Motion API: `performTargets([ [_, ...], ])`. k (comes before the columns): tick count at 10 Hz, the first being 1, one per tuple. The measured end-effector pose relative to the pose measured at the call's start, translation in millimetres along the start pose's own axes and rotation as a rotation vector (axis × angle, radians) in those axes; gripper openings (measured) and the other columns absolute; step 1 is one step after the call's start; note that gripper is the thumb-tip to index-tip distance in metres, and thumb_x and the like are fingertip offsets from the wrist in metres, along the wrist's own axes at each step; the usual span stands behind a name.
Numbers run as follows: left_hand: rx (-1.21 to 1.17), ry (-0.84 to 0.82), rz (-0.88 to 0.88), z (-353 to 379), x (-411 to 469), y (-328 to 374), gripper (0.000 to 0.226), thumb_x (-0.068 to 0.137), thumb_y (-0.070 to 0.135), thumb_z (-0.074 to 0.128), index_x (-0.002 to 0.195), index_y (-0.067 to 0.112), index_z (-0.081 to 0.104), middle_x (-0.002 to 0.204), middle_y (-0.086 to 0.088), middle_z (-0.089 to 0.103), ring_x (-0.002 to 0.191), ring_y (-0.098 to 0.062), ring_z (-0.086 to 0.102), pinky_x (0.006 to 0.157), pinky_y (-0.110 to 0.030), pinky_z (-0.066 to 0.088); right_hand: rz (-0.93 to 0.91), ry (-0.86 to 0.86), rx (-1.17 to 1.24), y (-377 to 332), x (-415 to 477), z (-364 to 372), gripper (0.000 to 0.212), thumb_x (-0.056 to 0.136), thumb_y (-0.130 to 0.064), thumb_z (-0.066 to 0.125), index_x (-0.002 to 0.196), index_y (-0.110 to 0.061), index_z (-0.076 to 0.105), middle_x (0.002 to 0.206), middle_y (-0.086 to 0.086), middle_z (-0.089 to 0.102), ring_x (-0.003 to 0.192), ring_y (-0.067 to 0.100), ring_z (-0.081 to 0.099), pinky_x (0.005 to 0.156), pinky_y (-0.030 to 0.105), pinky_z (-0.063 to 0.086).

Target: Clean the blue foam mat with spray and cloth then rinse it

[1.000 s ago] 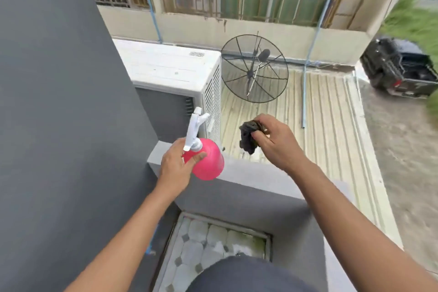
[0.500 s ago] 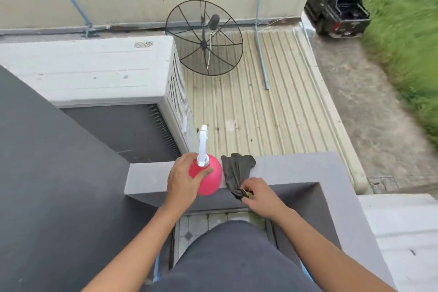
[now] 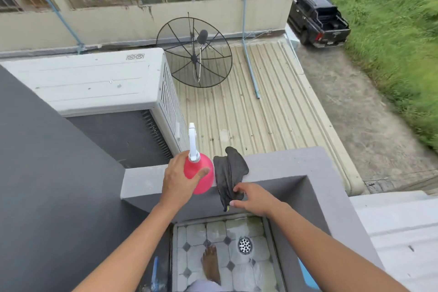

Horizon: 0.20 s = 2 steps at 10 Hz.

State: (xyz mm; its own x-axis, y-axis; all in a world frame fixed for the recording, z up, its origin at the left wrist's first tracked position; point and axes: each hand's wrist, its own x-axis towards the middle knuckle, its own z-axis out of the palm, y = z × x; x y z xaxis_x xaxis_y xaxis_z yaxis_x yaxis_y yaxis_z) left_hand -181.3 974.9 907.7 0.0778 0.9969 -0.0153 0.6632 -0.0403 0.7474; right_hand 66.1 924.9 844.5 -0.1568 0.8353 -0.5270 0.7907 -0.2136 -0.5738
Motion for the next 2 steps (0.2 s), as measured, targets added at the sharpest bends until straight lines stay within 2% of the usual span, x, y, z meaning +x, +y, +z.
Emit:
performTargets([
  [1,-0.017,0.028,0.026,-19.2,4.1,8.4,0.102,0.081,0.094,0.030,0.150,0.020,0.047,0.151,0.001,0.051,0.141,-0.020,0.045,0.115,-0.052,0.039,-0.069,0.121,-0.078,-5.7,-4.4,-31.7,0.057,0.092,-0.060,0.052,0.137,-0.026,0.052,0.138,-0.002,0.055,0.131,0.017,0.049,0.108,0.037,0.041],
  [2,-0.008,0.143,0.098,-53.3,11.3,32.8,0.114,0.081,0.095,0.012,0.155,0.013,0.042,0.159,-0.006,0.045,0.149,-0.024,0.037,0.121,-0.055,0.029,-0.148,0.264,-0.162,-17.0,-21.9,-83.3,0.057,0.100,-0.054,0.042,0.147,-0.021,0.043,0.150,0.003,0.046,0.141,0.022,0.038,0.114,0.042,0.034],
])
